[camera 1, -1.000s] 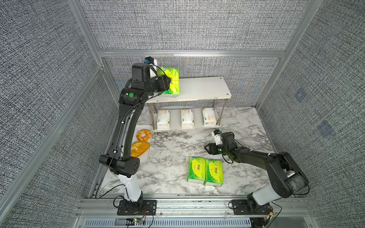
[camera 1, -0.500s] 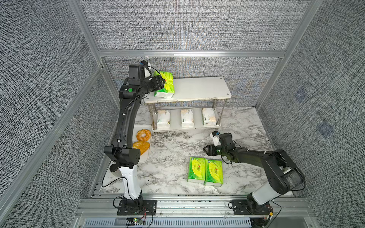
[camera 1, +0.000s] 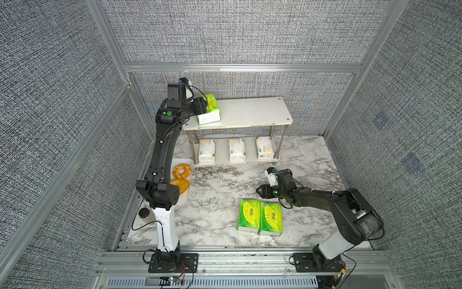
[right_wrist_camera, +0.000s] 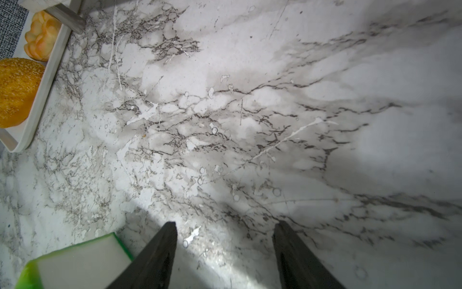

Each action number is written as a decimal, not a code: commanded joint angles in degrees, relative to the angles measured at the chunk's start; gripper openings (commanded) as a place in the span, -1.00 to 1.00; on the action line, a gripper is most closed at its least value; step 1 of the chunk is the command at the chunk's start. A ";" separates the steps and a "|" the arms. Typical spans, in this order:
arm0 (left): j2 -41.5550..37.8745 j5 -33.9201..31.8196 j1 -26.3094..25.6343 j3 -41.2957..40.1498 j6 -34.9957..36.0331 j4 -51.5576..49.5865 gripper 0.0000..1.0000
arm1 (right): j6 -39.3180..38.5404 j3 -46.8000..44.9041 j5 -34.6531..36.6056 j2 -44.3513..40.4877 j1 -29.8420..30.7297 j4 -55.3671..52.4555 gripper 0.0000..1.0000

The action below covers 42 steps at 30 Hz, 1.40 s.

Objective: Place the tissue boxes on the shelf by color
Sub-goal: Place a box of tissues on the shelf.

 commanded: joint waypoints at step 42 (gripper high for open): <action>-12.56 11.81 5.53 -15.28 2.98 10.48 0.76 | -0.57 8.48 3.04 4.15 4.10 -3.15 0.33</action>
